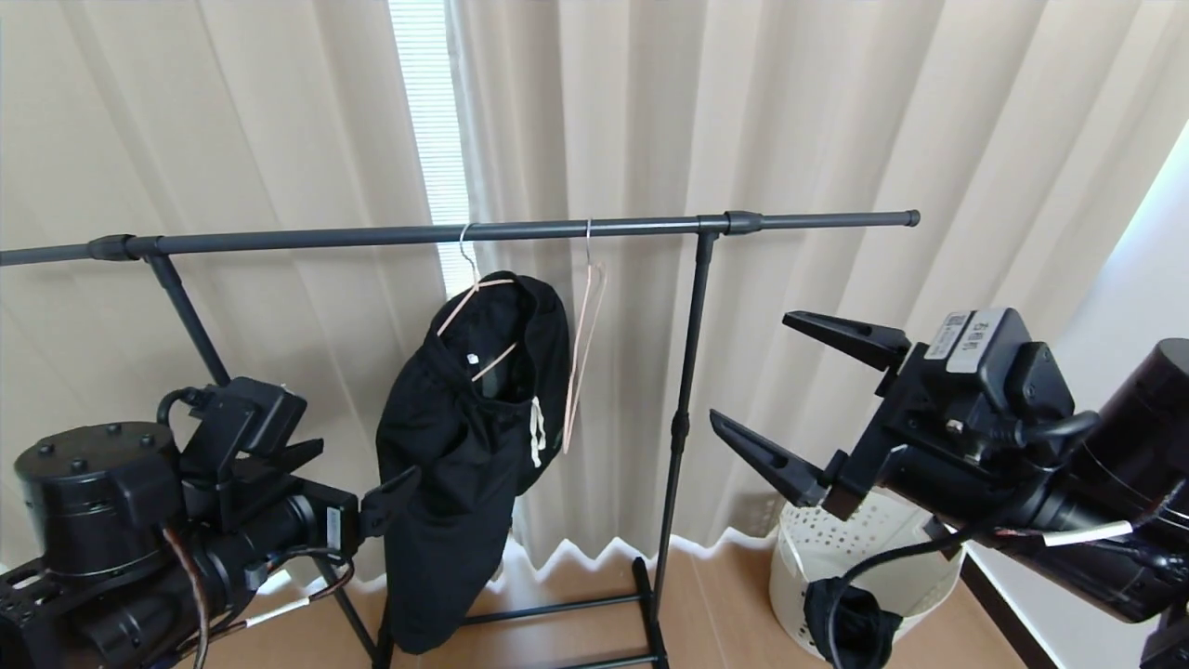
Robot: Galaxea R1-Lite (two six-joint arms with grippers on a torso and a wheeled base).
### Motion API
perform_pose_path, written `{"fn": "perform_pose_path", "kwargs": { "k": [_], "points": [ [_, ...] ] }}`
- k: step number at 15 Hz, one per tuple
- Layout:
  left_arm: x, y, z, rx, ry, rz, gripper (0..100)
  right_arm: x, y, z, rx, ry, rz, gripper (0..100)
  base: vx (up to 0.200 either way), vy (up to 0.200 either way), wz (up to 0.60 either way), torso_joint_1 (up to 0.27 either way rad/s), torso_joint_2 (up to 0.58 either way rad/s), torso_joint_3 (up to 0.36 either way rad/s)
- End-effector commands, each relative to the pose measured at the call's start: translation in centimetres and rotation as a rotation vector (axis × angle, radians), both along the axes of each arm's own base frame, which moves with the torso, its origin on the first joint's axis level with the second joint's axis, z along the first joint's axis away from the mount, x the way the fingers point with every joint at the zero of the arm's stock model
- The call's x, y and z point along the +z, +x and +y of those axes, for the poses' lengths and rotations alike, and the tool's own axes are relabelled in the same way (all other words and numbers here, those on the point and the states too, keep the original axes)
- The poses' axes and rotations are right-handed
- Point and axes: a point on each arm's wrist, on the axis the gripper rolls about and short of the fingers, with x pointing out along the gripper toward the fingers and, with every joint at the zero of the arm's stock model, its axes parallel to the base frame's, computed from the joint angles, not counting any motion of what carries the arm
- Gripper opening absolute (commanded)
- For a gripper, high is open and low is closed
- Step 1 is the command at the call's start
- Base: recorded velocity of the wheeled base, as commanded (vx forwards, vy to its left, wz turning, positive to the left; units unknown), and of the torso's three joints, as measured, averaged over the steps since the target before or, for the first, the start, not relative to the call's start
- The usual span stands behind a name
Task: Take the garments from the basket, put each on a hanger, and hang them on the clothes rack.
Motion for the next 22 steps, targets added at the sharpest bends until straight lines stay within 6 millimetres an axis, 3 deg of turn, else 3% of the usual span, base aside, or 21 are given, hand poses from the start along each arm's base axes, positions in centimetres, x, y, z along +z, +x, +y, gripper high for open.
{"fn": "perform_pose_path", "kwargs": {
  "k": [1, 3, 4, 5, 6, 8, 10, 13, 17, 22],
  "points": [
    [1.3, -3.7, 0.5, -0.037, -0.030, -0.078, 100, -0.3, -3.4, -2.4, -0.019, -0.001, 0.019, 100, 0.000, 0.000, 0.00, 0.000, 0.00, 0.000],
    [1.3, -5.3, 1.0, -0.047, -0.026, -0.100, 100, -1.5, -6.2, -4.4, -0.085, -0.012, 0.043, 100, 0.000, 0.000, 0.00, 0.000, 0.00, 0.000],
    [1.3, -5.3, 1.0, -0.047, -0.026, -0.100, 100, -1.5, -6.2, -4.4, -0.085, -0.012, 0.043, 100, 0.000, 0.000, 0.00, 0.000, 0.00, 0.000],
    [1.1, -6.7, 1.5, -0.053, -0.017, -0.115, 100, -2.5, -8.3, -6.0, -0.125, -0.018, 0.054, 100, 0.000, 0.000, 0.00, 0.000, 0.00, 0.000],
    [0.8, -7.4, 1.6, -0.064, -0.015, -0.108, 100, -3.3, -9.2, -6.6, -0.126, -0.032, 0.072, 100, 0.000, 0.000, 0.00, 0.000, 0.00, 0.000],
    [0.6, -9.0, 1.9, -0.089, -0.030, -0.136, 100, -3.5, -10.2, -7.3, -0.127, -0.022, 0.089, 100, 0.000, 0.000, 0.00, 0.000, 0.00, 0.000],
    [1.5, -10.3, 2.1, -0.117, -0.061, -0.210, 100, -3.8, -12.6, -8.9, -0.130, -0.017, 0.157, 100, 0.000, 0.000, 0.00, 0.000, 0.00, 0.000],
    [1.2, -12.5, 3.1, -0.118, -0.061, -0.189, 100, -5.3, -16.4, -11.5, -0.139, -0.042, 0.192, 100, 0.000, 0.000, 0.00, 0.000, 0.00, 0.000],
    [0.7, -14.0, 3.8, -0.115, -0.098, -0.153, 100, -7.8, -19.5, -13.7, -0.206, -0.052, 0.212, 100, 0.000, 0.000, 0.00, 0.000, 0.00, 0.000],
    [-0.5, -16.3, 4.8, -0.118, -0.103, -0.114, 100, -8.9, -20.7, -14.4, -0.290, 0.025, 0.243, 100, 0.000, 0.000, 0.00, 0.000, 0.00, 0.000]
  ]
}}
